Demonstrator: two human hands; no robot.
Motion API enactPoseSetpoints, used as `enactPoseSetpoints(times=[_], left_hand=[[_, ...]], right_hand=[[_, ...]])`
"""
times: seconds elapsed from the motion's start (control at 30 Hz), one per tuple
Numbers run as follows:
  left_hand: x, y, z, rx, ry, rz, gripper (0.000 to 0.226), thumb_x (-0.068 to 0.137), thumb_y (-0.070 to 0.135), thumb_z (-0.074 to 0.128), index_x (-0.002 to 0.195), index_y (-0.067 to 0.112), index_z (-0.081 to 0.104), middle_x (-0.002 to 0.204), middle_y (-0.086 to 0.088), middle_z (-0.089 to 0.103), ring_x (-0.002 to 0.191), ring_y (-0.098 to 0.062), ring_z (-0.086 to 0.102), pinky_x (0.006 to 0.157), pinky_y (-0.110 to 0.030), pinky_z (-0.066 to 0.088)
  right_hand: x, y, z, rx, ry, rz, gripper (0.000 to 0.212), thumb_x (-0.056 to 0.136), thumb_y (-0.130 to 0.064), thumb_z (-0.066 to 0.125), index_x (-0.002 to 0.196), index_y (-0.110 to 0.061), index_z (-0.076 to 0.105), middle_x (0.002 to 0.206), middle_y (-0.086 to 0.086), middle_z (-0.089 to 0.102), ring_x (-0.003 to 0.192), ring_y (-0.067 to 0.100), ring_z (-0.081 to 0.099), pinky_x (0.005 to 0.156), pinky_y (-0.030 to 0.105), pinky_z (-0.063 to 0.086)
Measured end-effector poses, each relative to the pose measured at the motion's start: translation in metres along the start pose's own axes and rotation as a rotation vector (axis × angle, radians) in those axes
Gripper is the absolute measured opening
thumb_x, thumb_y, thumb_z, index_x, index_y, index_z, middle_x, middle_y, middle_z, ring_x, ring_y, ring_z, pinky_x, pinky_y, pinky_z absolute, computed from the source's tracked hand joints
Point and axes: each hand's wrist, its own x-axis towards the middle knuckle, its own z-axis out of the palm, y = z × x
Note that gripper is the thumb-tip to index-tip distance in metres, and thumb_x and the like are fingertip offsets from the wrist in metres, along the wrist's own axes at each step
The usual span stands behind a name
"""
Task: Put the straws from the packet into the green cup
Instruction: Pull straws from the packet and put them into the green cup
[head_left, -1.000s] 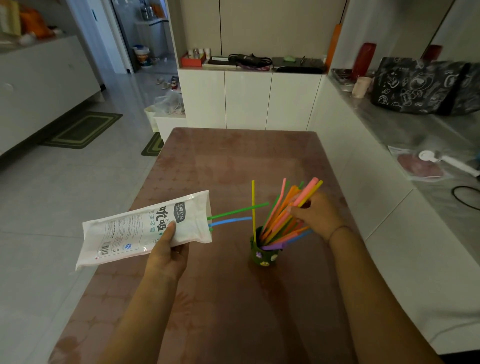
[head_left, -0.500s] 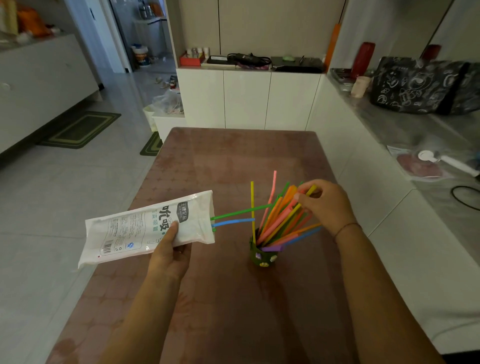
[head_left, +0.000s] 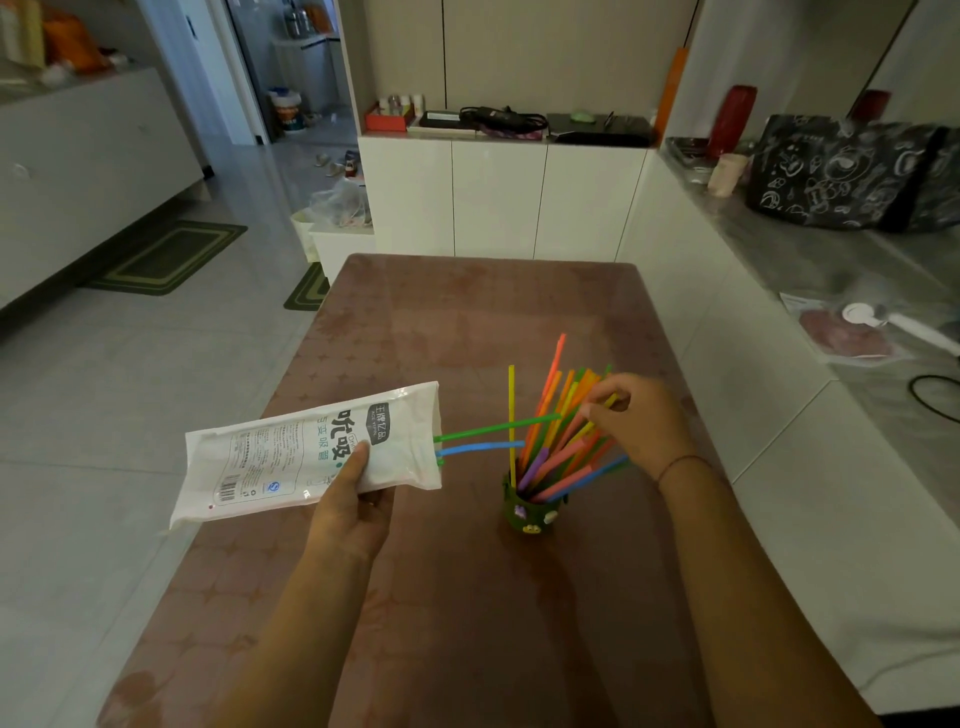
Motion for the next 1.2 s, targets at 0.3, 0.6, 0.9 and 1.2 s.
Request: enactPoseSetpoints(times=[0.3,0.6,0.9,1.2], left_hand=[[-0.005,-0.003,0.005,-0.004,-0.035,-0.006,0.026,0.085,0.004,0.067,0.105,0.018,0.059,0.086,-0.002,0.077,0.076,-0.016,0.075,0.06,-0.031,0.061],[-0.014,0.007,0.024,0.013,-0.131,0.077,0.039,0.085,0.004,0.066,0.12,0.019,0.057,0.106,-0.003,0.075,0.096,-0.017,0.072,0.075,-0.033,0.061],[-0.04,0.006,0.05,0.303,-0.344,0.343,0.064,0.072,0.02,0.077,0.132,0.022,0.054,0.117,0.001,0.071,0.104,-0.016,0.069,0.074,-0.029,0.058],[-0.056,0.002,0.056,0.487,-0.389,0.541,0.05,0.065,0.031,0.078,0.112,0.038,0.063,0.11,0.012,0.073,0.103,-0.01,0.069,0.073,-0.022,0.057]], right_hand=[[-0.003,0.0,0.01,0.016,-0.016,0.02,0.005,0.076,-0.005,0.069,0.072,-0.004,0.07,0.071,0.014,0.067,0.073,0.036,0.066,0.072,0.045,0.055],[-0.023,-0.044,-0.004,0.366,0.307,-0.076,0.011,0.089,-0.03,0.055,0.093,-0.027,0.064,0.09,0.0,0.065,0.081,0.01,0.059,0.07,0.011,0.042],[-0.055,-0.084,0.052,1.28,-0.195,0.524,0.043,0.1,-0.03,0.029,0.119,-0.004,0.058,0.117,0.009,0.061,0.104,0.02,0.058,0.084,0.03,0.047],[-0.06,-0.076,0.057,1.409,-0.468,0.753,0.035,0.093,-0.029,0.047,0.12,-0.011,0.059,0.109,0.008,0.064,0.093,0.023,0.062,0.074,0.037,0.056]])
